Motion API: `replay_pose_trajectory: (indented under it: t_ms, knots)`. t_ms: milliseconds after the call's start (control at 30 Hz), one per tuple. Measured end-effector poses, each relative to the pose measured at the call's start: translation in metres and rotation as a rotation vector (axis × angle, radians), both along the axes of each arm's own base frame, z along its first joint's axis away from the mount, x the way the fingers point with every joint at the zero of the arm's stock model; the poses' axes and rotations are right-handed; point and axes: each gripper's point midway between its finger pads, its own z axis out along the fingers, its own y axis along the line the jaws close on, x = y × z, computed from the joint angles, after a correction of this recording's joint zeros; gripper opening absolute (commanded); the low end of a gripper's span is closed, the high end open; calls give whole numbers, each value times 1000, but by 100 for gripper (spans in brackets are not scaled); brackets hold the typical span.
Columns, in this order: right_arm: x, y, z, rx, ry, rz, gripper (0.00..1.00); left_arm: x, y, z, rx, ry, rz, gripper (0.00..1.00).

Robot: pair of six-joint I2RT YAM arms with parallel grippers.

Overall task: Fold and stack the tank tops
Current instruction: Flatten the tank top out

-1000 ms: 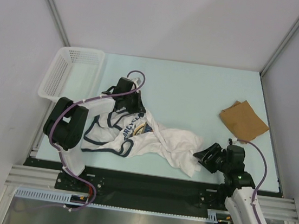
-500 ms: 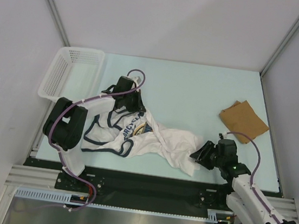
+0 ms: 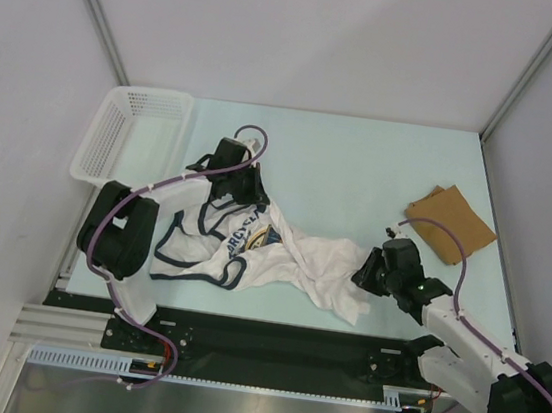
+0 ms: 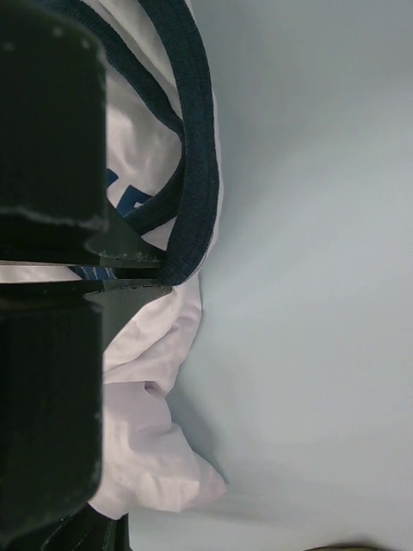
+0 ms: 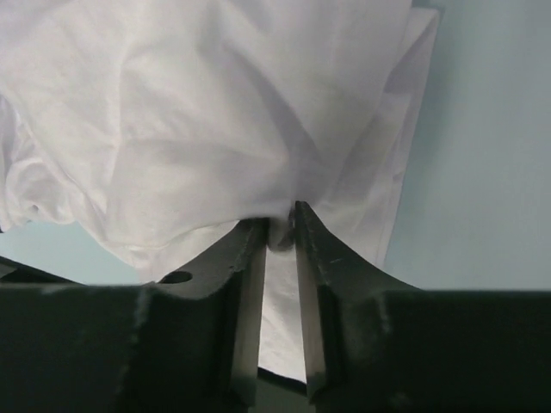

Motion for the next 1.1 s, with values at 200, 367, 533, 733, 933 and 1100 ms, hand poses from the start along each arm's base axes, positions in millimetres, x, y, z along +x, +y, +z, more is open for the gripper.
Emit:
replay_pose_trajectory:
  t_ms: [200, 367, 533, 733, 933, 1100]
  knots:
    - [-1, -1, 1, -23, -9, 6, 0, 0, 0, 4, -3, -8, -1, 0]
    - [7, -6, 28, -38, -59, -22, 0, -2, 2, 5, 9, 2, 2, 0]
    - [57, -20, 96, -33, -170, -111, 0, 7, 5, 33, 8, -26, 6, 0]
    - [138, -42, 205, -50, -316, -194, 0, 42, 53, 143, -58, -197, 127, 0]
    - [131, -39, 356, -4, -632, -137, 0, 2, 104, 318, -119, -554, 243, 0]
    - [45, -30, 448, 110, -920, 12, 0, -116, 121, 425, -225, -877, 230, 0]
